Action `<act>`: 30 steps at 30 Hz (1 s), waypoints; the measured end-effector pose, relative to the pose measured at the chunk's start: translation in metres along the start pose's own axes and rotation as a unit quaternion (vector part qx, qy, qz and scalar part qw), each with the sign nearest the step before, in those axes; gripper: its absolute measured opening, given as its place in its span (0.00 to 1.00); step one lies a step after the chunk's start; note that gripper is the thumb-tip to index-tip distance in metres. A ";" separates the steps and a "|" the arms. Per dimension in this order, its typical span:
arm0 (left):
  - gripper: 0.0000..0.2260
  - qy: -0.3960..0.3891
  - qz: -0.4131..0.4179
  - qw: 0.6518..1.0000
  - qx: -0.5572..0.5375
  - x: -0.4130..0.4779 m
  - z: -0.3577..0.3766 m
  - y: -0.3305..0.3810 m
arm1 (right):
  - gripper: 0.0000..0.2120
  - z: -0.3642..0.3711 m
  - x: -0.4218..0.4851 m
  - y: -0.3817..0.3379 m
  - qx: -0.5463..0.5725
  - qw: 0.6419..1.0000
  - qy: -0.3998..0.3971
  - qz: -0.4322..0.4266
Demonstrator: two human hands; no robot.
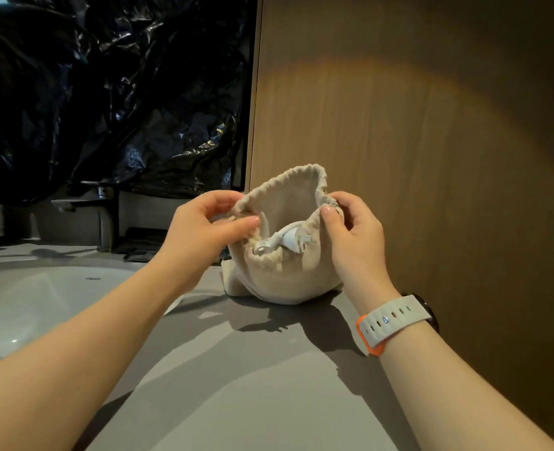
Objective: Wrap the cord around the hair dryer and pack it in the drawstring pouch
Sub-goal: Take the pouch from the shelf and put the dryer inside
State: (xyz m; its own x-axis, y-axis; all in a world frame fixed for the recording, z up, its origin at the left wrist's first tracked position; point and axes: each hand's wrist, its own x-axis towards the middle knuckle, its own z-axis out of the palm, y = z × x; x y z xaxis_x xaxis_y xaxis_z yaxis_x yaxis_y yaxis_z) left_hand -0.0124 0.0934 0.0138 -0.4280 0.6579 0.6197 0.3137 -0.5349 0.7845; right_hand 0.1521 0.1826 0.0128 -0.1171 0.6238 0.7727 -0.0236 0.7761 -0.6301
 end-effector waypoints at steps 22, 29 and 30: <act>0.29 -0.019 0.362 0.811 0.459 -0.003 -0.014 0.009 | 0.07 -0.029 -0.012 -0.011 0.119 0.984 0.123 -0.045; 0.36 0.016 0.311 0.792 0.525 -0.004 -0.010 0.003 | 0.28 -0.027 -0.012 -0.010 0.082 0.993 0.009 -0.087; 0.36 0.016 0.307 0.787 0.535 -0.004 -0.008 0.004 | 0.31 -0.026 -0.013 -0.009 0.035 0.993 -0.017 -0.114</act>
State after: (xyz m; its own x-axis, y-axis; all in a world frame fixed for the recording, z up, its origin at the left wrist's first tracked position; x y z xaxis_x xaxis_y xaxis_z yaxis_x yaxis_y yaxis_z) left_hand -0.0164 0.0839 0.0140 0.0677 0.4263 0.9020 0.9964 0.0166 -0.0826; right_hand 0.1795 0.1699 0.0098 -0.1338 0.4284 0.8936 -0.1218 0.8878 -0.4438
